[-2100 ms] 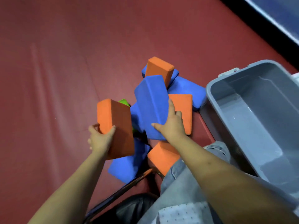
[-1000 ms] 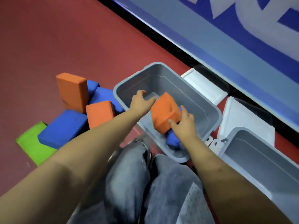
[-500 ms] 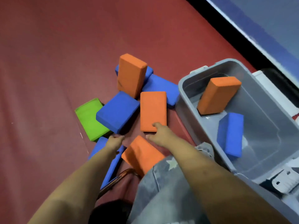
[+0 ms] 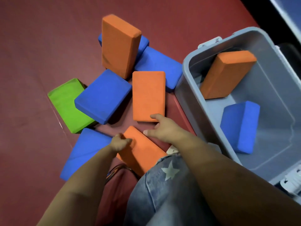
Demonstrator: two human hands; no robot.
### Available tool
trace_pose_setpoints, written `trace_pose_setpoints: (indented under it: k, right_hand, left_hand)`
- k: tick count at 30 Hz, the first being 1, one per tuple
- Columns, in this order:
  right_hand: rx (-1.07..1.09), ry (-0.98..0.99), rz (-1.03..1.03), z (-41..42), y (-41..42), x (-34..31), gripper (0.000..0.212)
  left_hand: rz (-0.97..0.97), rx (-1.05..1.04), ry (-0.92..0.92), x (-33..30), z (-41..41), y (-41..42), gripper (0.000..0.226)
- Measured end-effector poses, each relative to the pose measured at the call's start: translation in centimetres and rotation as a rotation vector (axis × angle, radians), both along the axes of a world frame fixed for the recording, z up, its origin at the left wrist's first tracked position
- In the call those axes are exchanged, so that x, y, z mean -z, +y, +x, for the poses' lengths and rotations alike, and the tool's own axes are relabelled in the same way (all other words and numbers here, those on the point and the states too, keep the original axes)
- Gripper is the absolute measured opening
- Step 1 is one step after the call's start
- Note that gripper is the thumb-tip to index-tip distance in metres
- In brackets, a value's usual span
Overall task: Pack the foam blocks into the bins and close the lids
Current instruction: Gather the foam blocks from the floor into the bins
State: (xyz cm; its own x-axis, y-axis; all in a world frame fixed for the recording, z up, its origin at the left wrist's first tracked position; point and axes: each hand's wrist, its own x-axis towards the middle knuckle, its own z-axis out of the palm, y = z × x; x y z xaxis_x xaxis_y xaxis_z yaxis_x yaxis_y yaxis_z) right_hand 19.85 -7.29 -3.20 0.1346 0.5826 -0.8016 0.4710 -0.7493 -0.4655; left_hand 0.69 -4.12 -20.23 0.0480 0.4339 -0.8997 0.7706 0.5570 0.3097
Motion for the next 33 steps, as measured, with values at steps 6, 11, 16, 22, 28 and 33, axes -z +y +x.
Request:
trace_pose_setpoints:
  k: [6, 11, 16, 22, 28, 33]
  right_hand:
    - [0.074, 0.004, -0.03, 0.7, 0.8, 1.5, 0.071]
    - [0.081, 0.038, -0.086, 0.8, 0.7, 1.5, 0.075]
    - [-0.02, 0.054, -0.102, 0.5, 0.7, 0.7, 0.086]
    - [-0.362, 0.013, -0.037, -0.8, 0.9, -0.8, 0.121]
    - [-0.293, -0.208, 0.39, -3.2, 3.2, -3.8, 0.102]
    - [-0.207, -0.454, 0.425, -5.4, 4.8, -3.8, 0.095]
  left_hand:
    - [0.05, 0.075, 0.076, 0.6, -1.1, 0.6, 0.113]
    - [-0.142, 0.127, -0.157, -0.5, -3.3, 0.5, 0.114]
    - [-0.044, 0.271, -0.099, -3.0, -4.0, -0.1, 0.105]
    - [0.339, 0.231, -0.41, -11.6, -3.1, 2.8, 0.085]
    - [0.421, 0.109, -0.557, -18.3, -5.2, 6.9, 0.081]
    - [0.552, -0.021, -0.267, -14.1, -9.9, 8.7, 0.118]
